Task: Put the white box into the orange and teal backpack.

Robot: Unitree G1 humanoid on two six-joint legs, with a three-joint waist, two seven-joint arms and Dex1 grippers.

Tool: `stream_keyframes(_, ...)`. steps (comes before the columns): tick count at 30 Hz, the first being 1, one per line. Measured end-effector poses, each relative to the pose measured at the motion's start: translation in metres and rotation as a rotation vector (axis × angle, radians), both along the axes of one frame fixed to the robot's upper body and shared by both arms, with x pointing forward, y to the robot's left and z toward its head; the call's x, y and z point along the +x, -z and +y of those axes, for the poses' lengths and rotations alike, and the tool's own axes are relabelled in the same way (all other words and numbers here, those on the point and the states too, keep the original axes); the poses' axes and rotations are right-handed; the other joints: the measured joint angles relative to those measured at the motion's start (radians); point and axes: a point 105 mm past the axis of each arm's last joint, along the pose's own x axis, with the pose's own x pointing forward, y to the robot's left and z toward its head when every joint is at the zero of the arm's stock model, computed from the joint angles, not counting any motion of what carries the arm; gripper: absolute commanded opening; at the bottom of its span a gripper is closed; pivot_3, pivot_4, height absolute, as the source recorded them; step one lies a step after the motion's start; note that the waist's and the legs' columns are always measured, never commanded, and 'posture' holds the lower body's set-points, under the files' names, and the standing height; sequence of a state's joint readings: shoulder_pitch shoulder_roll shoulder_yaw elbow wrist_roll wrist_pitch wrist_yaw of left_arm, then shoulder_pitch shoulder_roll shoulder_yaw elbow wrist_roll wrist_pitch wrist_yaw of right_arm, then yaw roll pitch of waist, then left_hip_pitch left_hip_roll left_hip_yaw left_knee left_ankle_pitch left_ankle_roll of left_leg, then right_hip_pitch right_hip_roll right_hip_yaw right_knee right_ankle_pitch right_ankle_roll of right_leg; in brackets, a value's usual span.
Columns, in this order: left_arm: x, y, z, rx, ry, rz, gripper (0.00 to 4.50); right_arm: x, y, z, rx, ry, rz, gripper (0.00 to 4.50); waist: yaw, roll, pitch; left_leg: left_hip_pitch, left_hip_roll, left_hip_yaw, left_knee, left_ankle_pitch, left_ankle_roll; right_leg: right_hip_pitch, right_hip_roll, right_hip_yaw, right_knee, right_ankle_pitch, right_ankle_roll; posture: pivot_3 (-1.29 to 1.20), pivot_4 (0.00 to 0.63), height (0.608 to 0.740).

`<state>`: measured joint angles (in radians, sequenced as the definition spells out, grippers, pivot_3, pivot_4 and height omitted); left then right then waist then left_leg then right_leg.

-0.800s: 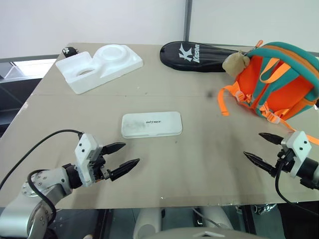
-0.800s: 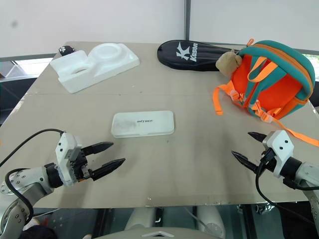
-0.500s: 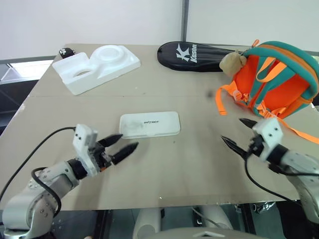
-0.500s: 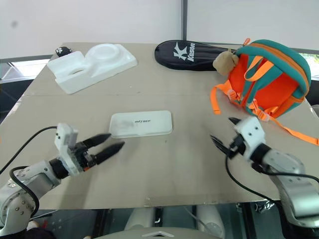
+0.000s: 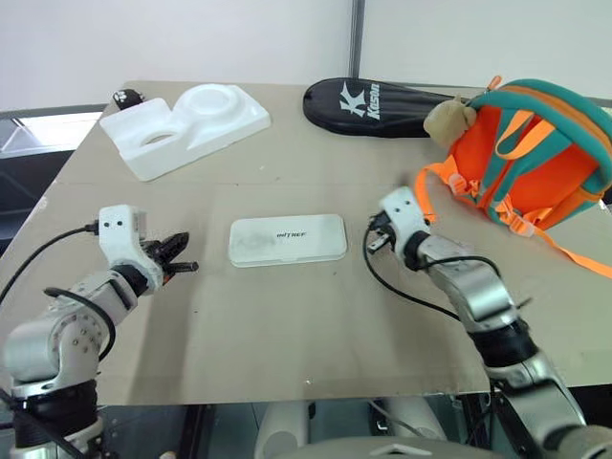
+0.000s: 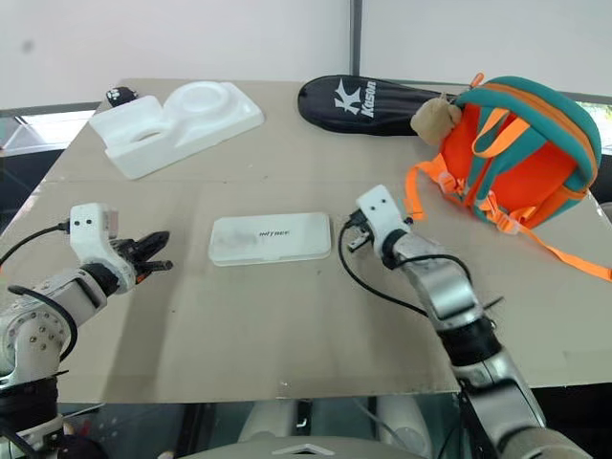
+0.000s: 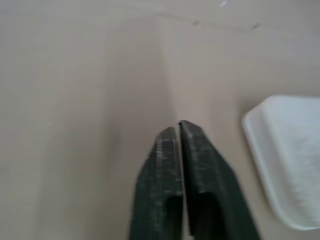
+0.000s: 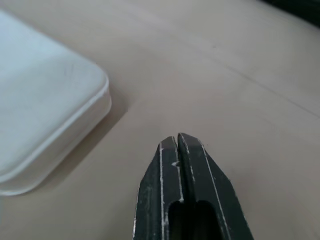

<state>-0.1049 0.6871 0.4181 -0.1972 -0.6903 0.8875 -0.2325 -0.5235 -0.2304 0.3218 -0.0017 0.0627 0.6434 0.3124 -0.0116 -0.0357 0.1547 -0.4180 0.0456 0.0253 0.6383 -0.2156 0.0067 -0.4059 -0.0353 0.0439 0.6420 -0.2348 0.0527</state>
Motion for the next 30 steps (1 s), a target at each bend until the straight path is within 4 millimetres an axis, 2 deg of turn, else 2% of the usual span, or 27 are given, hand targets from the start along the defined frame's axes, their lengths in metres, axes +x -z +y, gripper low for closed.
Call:
stream_keyframes(4,0.008,0.005,-0.019,0.023,0.087,0.022,0.05,0.0,0.007,0.017,-0.021,-0.068,0.0,0.0,0.0,0.0,0.0,-0.004,0.0,0.0,-0.001,0.0,0.0,-0.004,-0.001,0.0,0.0,0.002,0.003,0.0,0.15,0.74)
stream_keyframes(7,0.007,0.009,-0.047,0.037,0.224,0.037,0.05,-0.008,0.007,0.026,0.008,-0.152,0.026,0.0,-0.005,0.0,0.0,-0.004,0.0,0.0,-0.001,0.0,0.0,-0.004,-0.001,0.0,0.0,0.002,0.003,0.0,0.15,0.74)
stream_keyframes(9,0.003,0.009,-0.05,0.064,0.265,0.043,0.05,-0.015,0.006,0.025,0.014,-0.192,0.03,0.0,-0.006,0.0,0.0,-0.004,0.0,0.0,-0.002,0.0,0.0,-0.005,0.0,0.0,0.0,0.002,0.003,0.0,0.15,0.74)
stream_keyframes(15,-0.013,0.013,-0.067,0.103,0.426,0.072,0.05,-0.032,0.008,0.002,0.008,-0.202,0.053,0.0,0.0,0.0,0.0,-0.004,0.0,0.0,-0.002,0.0,0.0,-0.005,-0.001,0.0,0.0,0.001,0.002,0.0,0.15,0.74)
stream_keyframes(22,-0.026,0.015,-0.091,0.04,0.57,0.081,0.05,-0.056,0.01,-0.033,-0.028,-0.18,0.094,0.0,-0.001,0.0,0.0,-0.004,0.0,0.0,-0.002,0.0,0.0,-0.005,-0.001,0.0,0.0,-0.001,-0.001,0.0,0.15,0.74)
stream_keyframes(23,-0.028,0.015,-0.092,0.016,0.589,0.086,0.57,-0.06,0.01,-0.037,-0.028,-0.186,0.103,0.0,-0.001,0.0,0.0,-0.004,0.0,0.0,-0.002,0.0,0.0,-0.005,-0.001,0.0,0.001,-0.001,-0.001,0.0,0.15,0.74)
stream_keyframes(24,-0.029,0.016,-0.091,0.002,0.594,0.09,0.79,-0.062,0.01,-0.039,-0.029,-0.19,0.108,0.0,-0.002,0.0,0.0,-0.004,0.0,0.0,-0.002,0.0,0.0,-0.005,0.0,0.0,0.001,-0.001,-0.001,0.0,0.15,0.74)
stream_keyframes(27,-0.04,0.021,-0.082,-0.067,0.619,0.144,2.17,-0.07,0.007,-0.044,-0.014,-0.224,0.124,0.0,-0.008,0.0,0.0,-0.004,0.001,0.001,-0.002,0.0,0.0,-0.005,0.0,0.0,0.0,-0.001,-0.001,0.0,0.15,0.74)
stream_keyframes(28,-0.045,0.024,-0.076,-0.076,0.621,0.177,2.76,-0.071,0.004,-0.047,-0.013,-0.23,0.121,0.0,-0.009,0.0,0.0,-0.004,0.001,0.001,-0.002,0.0,0.0,-0.005,0.0,0.0,0.0,-0.001,-0.001,0.0,0.15,0.74)
stream_keyframes(30,-0.048,0.02,-0.067,-0.121,0.603,0.2,3.69,-0.069,0.0,-0.051,-0.006,-0.22,0.112,0.0,-0.005,0.0,0.0,-0.004,0.001,0.0,-0.002,0.0,0.0,-0.005,0.0,0.0,0.0,-0.001,-0.001,0.0,0.15,0.74)
